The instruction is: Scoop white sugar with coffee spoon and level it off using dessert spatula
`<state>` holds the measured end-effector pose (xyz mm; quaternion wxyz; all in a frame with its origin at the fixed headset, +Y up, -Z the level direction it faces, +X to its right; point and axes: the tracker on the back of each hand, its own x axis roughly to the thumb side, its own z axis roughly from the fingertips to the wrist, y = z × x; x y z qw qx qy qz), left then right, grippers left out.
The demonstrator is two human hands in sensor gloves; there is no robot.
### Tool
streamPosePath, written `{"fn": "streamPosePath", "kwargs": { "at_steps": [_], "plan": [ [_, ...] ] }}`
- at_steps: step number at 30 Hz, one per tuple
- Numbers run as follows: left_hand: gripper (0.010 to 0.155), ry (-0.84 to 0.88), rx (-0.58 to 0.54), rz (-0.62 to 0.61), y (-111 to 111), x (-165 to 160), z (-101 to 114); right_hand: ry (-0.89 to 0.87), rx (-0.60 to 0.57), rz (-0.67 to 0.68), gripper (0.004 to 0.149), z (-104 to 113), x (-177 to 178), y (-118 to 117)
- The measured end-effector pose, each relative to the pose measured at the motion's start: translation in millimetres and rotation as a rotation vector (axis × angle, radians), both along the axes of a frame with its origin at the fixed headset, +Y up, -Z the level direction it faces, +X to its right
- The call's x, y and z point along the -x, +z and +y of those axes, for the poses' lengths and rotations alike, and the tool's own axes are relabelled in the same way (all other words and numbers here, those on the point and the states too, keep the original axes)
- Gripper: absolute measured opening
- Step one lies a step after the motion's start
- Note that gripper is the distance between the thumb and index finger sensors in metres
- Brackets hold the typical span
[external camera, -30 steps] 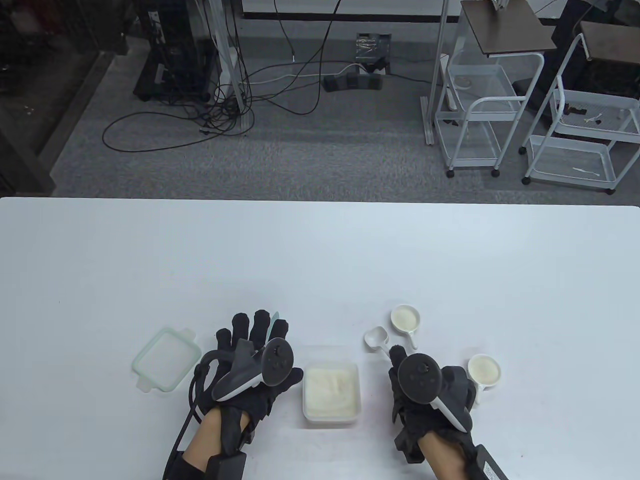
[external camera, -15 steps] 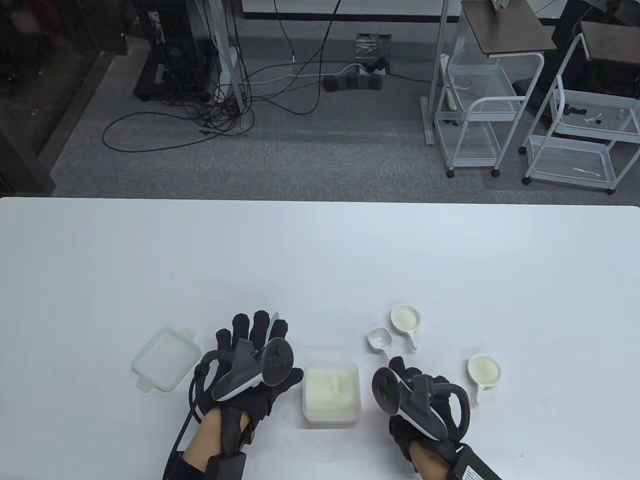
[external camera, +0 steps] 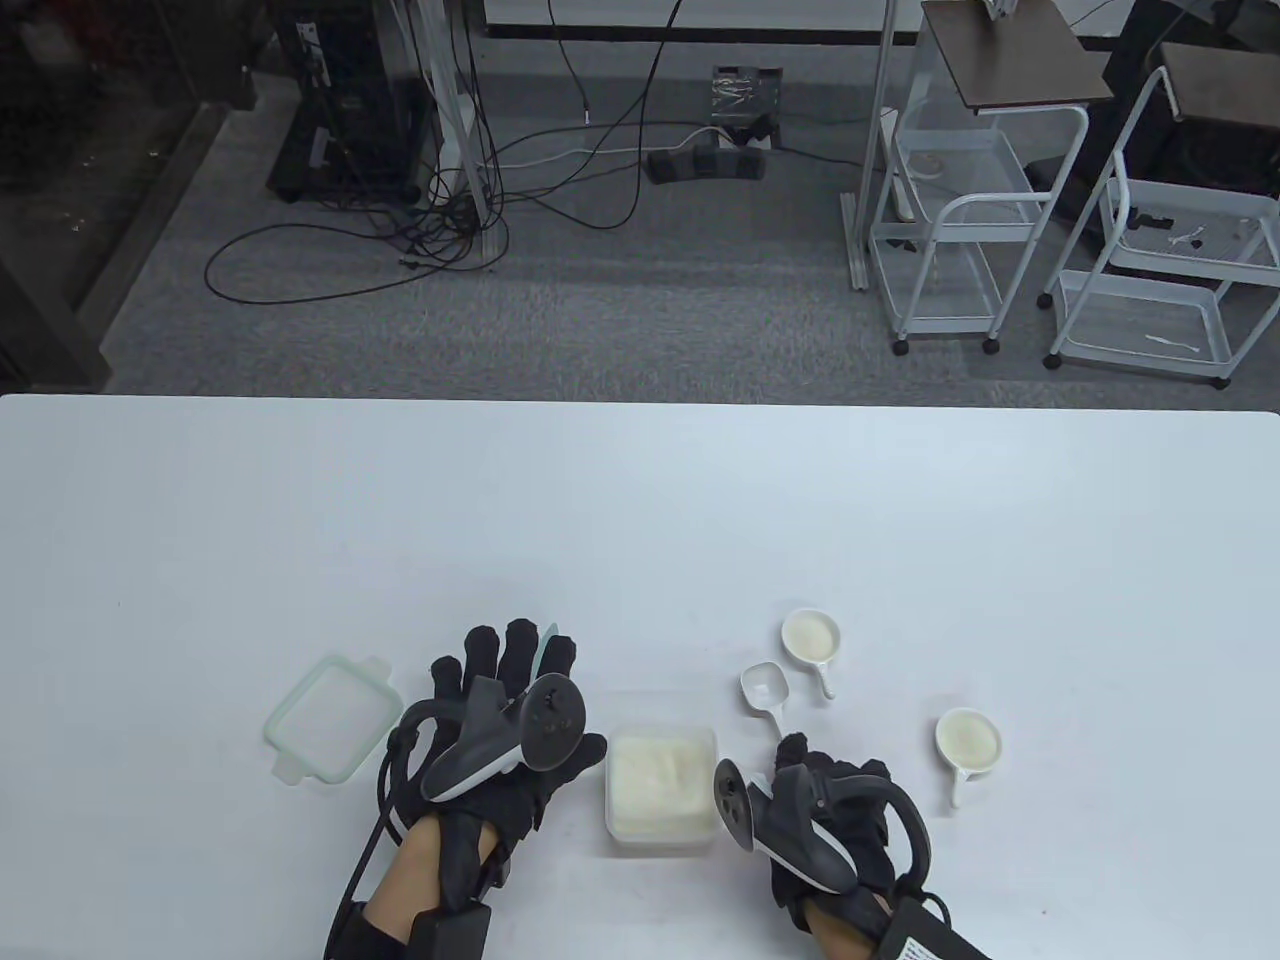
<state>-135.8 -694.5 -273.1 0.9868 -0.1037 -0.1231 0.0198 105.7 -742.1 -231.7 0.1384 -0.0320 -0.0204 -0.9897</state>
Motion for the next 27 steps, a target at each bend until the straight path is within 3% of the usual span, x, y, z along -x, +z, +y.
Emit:
{"fn": "streamPosePath", "kwargs": {
  "at_steps": [7, 11, 13, 18, 27],
  "plan": [
    [0.099, 0.001, 0.001, 0.004, -0.1, 1.2, 0.1, -0.060, -0.049, -0.029, 0.050, 14.6, -4.7, 0.1],
    [0.099, 0.038, 0.005, -0.010, -0.7, 3.0, 1.4, -0.298, -0.124, -0.050, 0.054, 43.7, -20.2, 1.7],
    [0.098, 0.133, 0.014, -0.014, -0.5, 3.8, 4.5, -0.522, -0.146, -0.037, 0.059, 58.7, -34.2, 5.4],
    [0.098, 0.202, -0.017, -0.031, 1.7, 3.9, 10.7, -0.790, -0.118, -0.035, 0.072, 66.5, -51.5, 7.3],
    [0.098, 0.201, -0.016, -0.027, 2.0, 3.1, 7.1, -0.726, -0.076, -0.026, 0.077, 52.0, -47.1, 3.0]
  ]
}}
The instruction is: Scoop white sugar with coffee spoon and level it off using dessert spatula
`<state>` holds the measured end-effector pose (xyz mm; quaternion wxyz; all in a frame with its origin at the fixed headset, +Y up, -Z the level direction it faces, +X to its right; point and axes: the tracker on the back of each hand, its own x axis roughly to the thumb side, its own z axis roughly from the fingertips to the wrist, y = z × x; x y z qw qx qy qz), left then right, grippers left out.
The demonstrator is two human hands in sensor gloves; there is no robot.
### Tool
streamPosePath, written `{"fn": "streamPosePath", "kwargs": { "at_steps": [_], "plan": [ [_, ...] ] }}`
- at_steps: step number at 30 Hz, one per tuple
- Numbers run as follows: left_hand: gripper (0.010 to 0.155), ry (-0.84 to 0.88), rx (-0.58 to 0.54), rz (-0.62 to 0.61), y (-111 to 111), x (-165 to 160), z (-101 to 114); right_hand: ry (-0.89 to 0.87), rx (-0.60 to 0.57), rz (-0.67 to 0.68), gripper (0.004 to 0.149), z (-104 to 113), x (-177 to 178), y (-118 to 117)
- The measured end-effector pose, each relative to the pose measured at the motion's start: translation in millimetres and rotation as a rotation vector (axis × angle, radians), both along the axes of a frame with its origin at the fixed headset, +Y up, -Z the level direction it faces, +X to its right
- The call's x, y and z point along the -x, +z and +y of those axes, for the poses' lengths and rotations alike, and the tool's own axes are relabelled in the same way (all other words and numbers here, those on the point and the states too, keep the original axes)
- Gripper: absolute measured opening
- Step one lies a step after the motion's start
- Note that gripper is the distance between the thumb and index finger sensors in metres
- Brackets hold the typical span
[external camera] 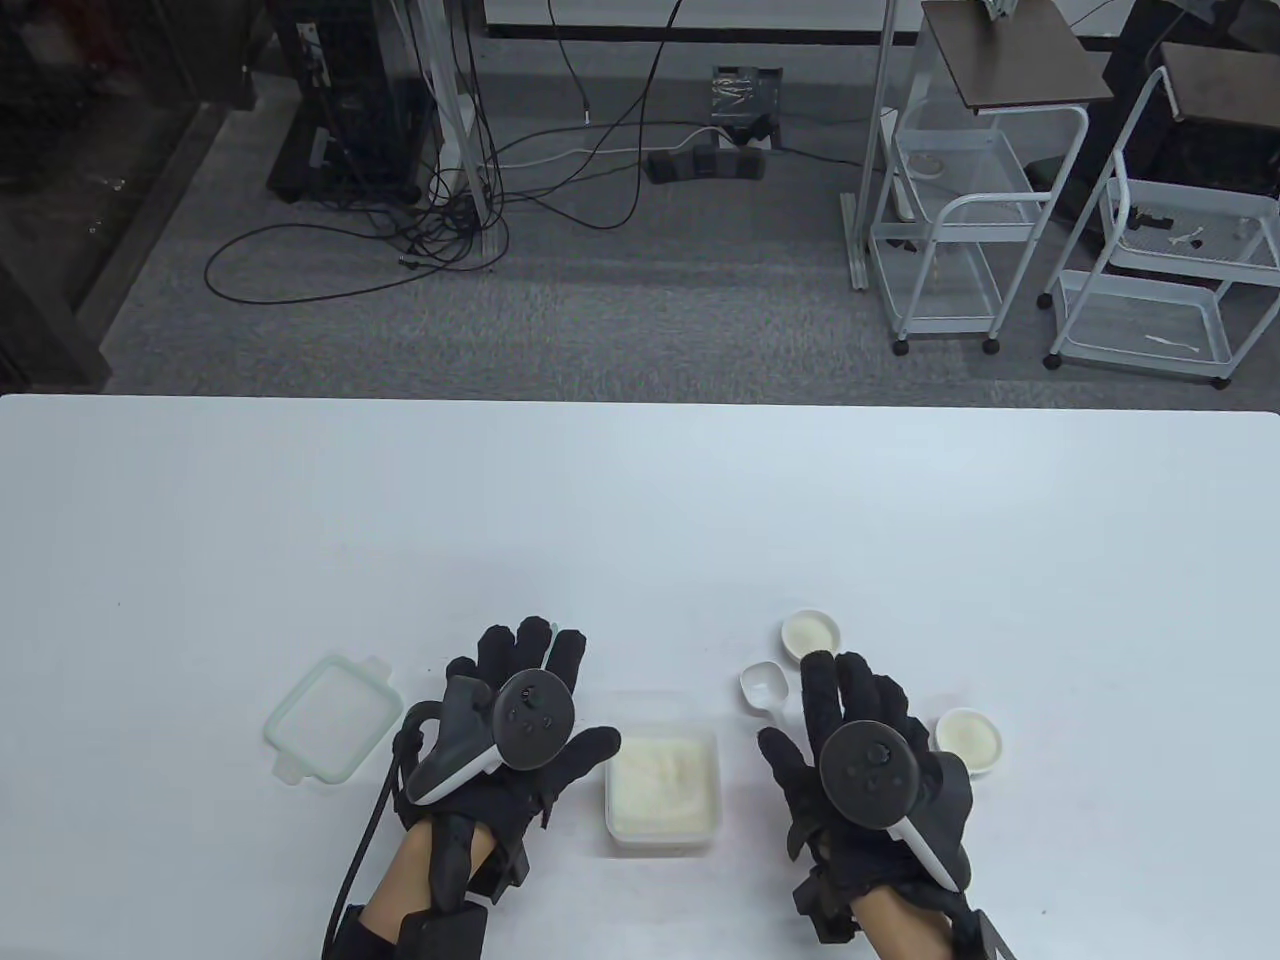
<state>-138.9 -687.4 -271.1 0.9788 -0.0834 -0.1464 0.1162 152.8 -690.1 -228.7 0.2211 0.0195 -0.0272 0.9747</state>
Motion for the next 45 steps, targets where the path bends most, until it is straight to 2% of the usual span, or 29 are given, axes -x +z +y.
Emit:
{"fn": "streamPosePath", "kwargs": {
  "at_steps": [12, 14, 19, 22, 24, 26, 28, 30, 32, 40, 43, 45],
  "plan": [
    [0.098, -0.007, -0.003, 0.002, 0.8, -0.8, 0.1, 0.030, -0.004, -0.010, 0.075, 0.7, 2.0, -4.2],
    [0.098, -0.009, -0.016, 0.005, 0.4, 3.2, 5.1, 0.024, -0.007, -0.014, 0.074, 2.0, 1.3, -5.6],
    [0.097, -0.057, -0.123, 0.146, -4.3, 43.1, 32.8, 0.032, -0.026, -0.012, 0.074, 6.6, 2.2, -5.6],
    [0.100, -0.029, -0.080, 0.272, -10.3, 83.9, 36.0, 0.032, -0.033, -0.005, 0.074, 9.3, 3.4, -3.7],
    [0.105, 0.025, -0.027, 0.347, -13.8, 112.2, 30.6, 0.039, -0.039, 0.004, 0.074, 11.0, 4.8, -2.3],
    [0.110, 0.009, 0.037, 0.421, -15.7, 138.9, 21.2, 0.047, -0.048, 0.012, 0.074, 12.8, 6.3, -0.7],
    [0.117, -0.055, 0.188, 0.472, -17.0, 163.2, 4.9, 0.053, -0.055, 0.020, 0.075, 14.4, 7.9, 0.9],
    [0.121, -0.085, 0.284, 0.496, -17.9, 177.3, -9.8, 0.056, -0.056, 0.025, 0.075, 14.9, 8.9, 1.6],
    [0.124, -0.098, 0.333, 0.501, -19.5, 184.5, -23.3, 0.065, -0.057, 0.029, 0.075, 14.7, 9.8, 2.1],
    [0.127, -0.147, 0.387, 0.508, -22.5, 196.1, -64.8, 0.082, -0.055, 0.037, 0.076, 13.7, 11.7, 3.4],
    [0.126, -0.164, 0.425, 0.523, -21.5, 200.3, -72.5, 0.085, -0.054, 0.037, 0.076, 13.8, 12.1, 3.3],
    [0.125, -0.154, 0.410, 0.524, -22.4, 200.4, -70.3, 0.086, -0.052, 0.038, 0.076, 13.6, 12.4, 3.2]
  ]
}}
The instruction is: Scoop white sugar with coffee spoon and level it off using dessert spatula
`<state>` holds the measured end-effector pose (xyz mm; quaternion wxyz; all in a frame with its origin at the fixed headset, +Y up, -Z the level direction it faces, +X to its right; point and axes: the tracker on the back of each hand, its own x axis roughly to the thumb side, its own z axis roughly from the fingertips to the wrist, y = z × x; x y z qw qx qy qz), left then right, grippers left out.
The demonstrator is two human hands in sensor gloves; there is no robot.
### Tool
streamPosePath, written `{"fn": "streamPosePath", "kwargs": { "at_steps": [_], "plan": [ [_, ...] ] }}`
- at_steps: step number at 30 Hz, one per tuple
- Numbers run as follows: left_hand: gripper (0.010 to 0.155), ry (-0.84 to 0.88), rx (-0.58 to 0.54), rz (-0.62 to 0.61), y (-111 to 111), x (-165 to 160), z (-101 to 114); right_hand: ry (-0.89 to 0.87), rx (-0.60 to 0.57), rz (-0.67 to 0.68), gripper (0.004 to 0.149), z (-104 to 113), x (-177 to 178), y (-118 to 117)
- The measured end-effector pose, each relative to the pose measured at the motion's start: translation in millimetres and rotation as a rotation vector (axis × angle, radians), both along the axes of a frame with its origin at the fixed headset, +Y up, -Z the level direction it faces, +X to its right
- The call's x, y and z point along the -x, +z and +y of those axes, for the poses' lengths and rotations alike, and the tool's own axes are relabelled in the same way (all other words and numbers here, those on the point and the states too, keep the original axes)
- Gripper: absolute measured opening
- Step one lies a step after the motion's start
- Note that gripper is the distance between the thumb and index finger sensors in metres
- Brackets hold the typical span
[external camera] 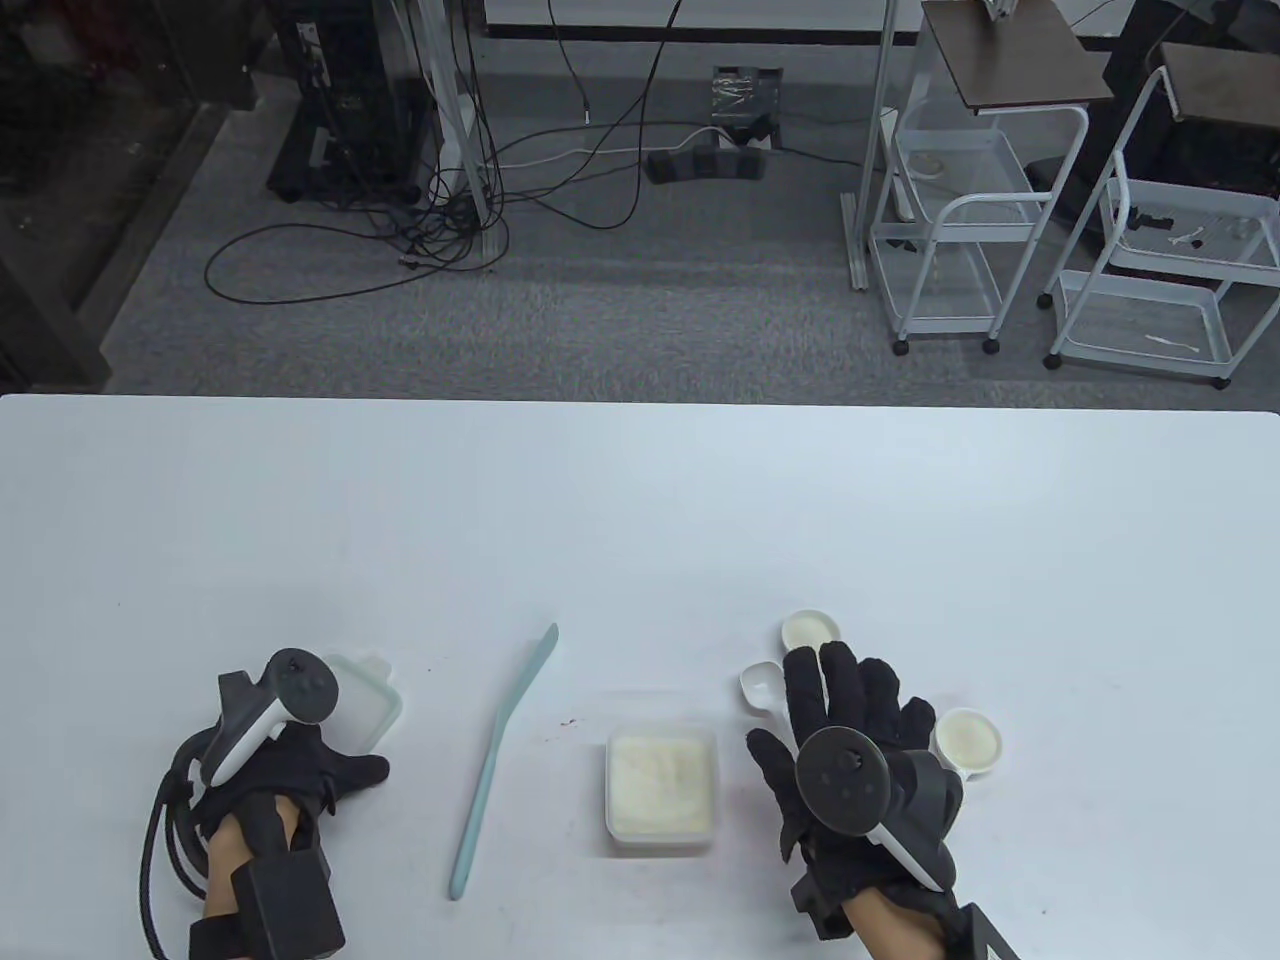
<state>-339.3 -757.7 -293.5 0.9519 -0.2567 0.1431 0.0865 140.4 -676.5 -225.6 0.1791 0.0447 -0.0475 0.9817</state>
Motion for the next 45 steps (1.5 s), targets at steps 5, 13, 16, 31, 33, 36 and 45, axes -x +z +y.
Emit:
{"fn": "streamPosePath", "kwargs": {
  "at_steps": [5, 13, 16, 31, 33, 36, 45],
  "plan": [
    [0.121, -0.013, -0.014, 0.001, 0.0, 0.1, 0.3, 0.004, 0.005, -0.001, 0.076, -0.6, 0.3, 0.5],
    [0.118, -0.034, -0.098, -0.002, -0.6, -1.3, 4.6, 0.005, 0.008, -0.004, 0.076, -1.1, 0.3, 1.0],
    [0.120, -0.061, -0.147, -0.004, -1.2, -2.8, 7.6, 0.006, 0.007, -0.004, 0.075, -1.2, 0.3, 1.0],
    [0.117, 0.195, -0.519, -0.366, 10.0, -93.3, 101.9, -0.011, 0.007, -0.004, 0.076, -1.2, 0.6, 2.2],
    [0.117, 0.181, -0.526, -0.433, 14.0, -112.7, 108.0, -0.013, 0.007, -0.004, 0.076, -1.4, 0.6, 2.0],
    [0.115, 0.183, -0.492, -0.542, 19.6, -146.4, 109.0, -0.012, 0.009, -0.003, 0.073, -1.9, 1.0, 1.6],
    [0.115, 0.217, -0.422, -0.779, 38.1, -223.6, 97.0, -0.086, -0.008, 0.063, 0.062, -4.1, 5.5, -0.3]
  ]
}}
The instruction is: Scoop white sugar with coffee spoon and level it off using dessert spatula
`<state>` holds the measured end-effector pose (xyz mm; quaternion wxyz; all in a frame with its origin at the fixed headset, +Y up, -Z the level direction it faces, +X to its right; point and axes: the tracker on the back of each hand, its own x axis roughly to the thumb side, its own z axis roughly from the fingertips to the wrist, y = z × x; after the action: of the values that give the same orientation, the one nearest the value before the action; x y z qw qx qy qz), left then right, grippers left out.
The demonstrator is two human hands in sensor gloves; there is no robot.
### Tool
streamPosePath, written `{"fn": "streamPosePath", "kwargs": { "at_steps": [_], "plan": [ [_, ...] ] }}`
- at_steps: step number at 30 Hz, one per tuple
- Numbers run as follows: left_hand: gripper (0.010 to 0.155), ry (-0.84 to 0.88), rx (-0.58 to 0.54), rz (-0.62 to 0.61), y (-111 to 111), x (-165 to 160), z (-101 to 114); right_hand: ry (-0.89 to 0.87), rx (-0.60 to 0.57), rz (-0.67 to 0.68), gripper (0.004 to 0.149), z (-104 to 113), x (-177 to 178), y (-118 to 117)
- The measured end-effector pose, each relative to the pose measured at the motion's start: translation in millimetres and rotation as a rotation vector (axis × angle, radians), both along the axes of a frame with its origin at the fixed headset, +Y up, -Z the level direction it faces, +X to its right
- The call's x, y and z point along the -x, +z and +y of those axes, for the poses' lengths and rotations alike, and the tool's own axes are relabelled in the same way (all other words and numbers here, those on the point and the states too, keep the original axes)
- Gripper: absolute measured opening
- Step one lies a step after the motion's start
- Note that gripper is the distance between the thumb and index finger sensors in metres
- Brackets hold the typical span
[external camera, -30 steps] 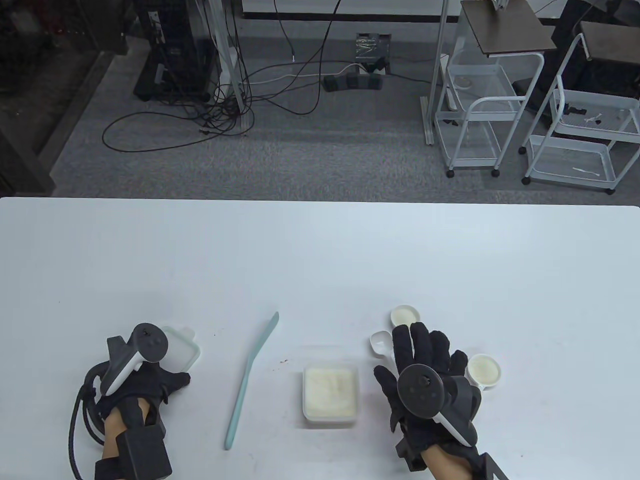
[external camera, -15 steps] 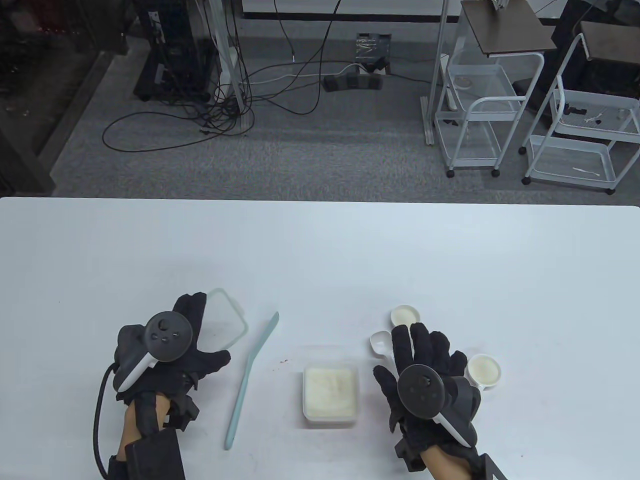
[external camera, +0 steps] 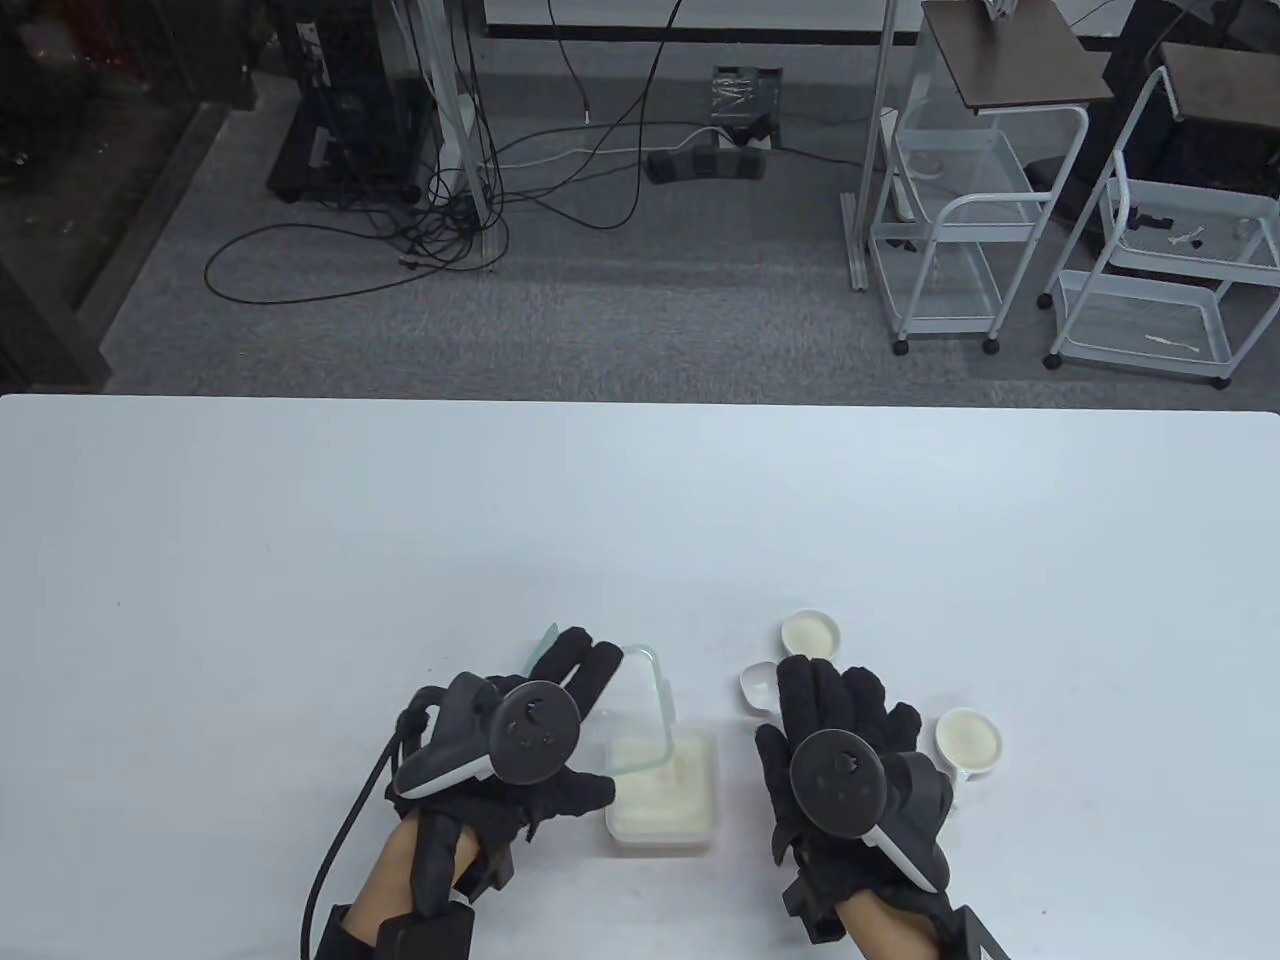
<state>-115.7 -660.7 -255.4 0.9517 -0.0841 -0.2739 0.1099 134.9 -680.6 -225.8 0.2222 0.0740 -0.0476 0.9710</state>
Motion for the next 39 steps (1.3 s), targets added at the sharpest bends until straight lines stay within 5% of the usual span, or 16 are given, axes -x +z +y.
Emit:
{"fn": "streamPosePath", "kwargs": {
  "at_steps": [11, 17, 39],
  "plan": [
    [0.114, -0.018, 0.011, -0.090, 8.8, -27.7, -6.4, -0.312, 0.087, 0.123, 0.062, -10.0, 8.5, -4.3],
    [0.113, -0.049, 0.024, -0.085, 4.0, -26.4, -14.7, -0.323, 0.172, 0.138, 0.061, -26.2, 13.9, -9.5],
    [0.109, -0.217, 0.067, -0.068, -2.8, -38.6, -36.1, -0.103, 0.182, 0.094, 0.060, -40.0, 29.6, -10.3]
  ]
}}
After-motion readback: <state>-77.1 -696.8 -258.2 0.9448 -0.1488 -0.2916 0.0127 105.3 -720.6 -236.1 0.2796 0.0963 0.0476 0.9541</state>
